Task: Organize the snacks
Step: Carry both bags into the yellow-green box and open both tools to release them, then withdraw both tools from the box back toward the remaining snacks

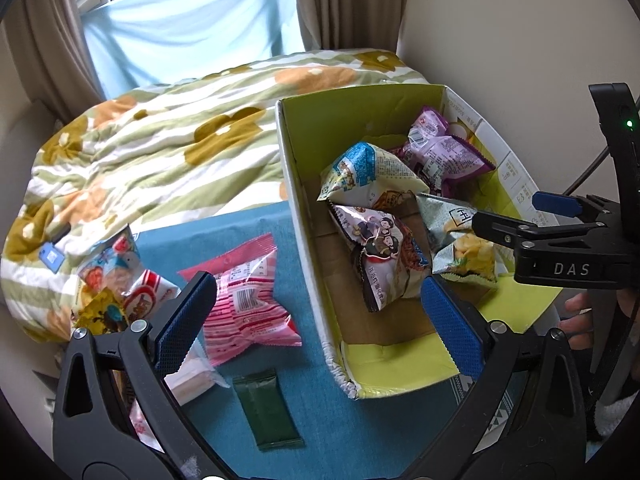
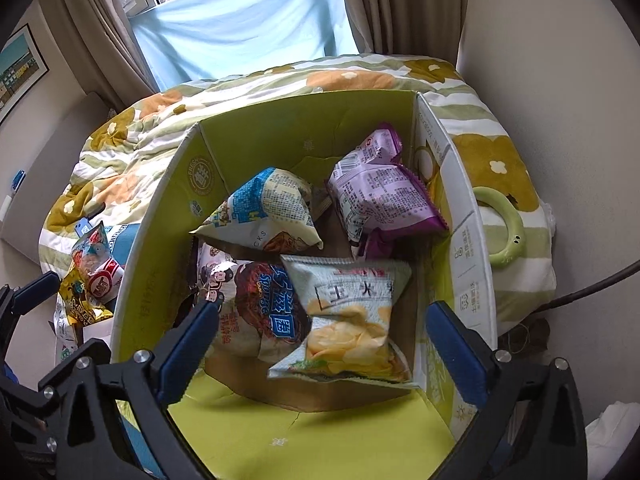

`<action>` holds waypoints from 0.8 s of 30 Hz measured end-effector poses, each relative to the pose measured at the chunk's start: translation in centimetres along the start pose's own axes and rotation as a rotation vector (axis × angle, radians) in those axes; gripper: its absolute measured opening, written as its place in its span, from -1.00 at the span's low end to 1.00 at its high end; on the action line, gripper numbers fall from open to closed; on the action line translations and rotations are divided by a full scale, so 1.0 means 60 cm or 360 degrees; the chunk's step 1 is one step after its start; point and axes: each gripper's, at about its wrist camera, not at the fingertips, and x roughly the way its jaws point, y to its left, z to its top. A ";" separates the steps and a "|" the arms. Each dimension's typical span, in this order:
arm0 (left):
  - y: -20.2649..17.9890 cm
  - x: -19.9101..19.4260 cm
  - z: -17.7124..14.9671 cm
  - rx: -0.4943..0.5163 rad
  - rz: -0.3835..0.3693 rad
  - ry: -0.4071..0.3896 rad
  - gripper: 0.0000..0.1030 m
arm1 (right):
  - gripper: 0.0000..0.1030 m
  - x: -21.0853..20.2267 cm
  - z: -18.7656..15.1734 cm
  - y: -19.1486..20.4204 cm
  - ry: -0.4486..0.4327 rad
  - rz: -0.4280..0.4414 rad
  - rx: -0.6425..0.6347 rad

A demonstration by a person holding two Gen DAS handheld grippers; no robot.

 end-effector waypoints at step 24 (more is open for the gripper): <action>0.004 -0.169 -0.066 -0.0203 0.0145 -0.0226 0.97 | 1.00 -0.161 -0.043 -0.003 -0.0152 -0.0004 -0.0114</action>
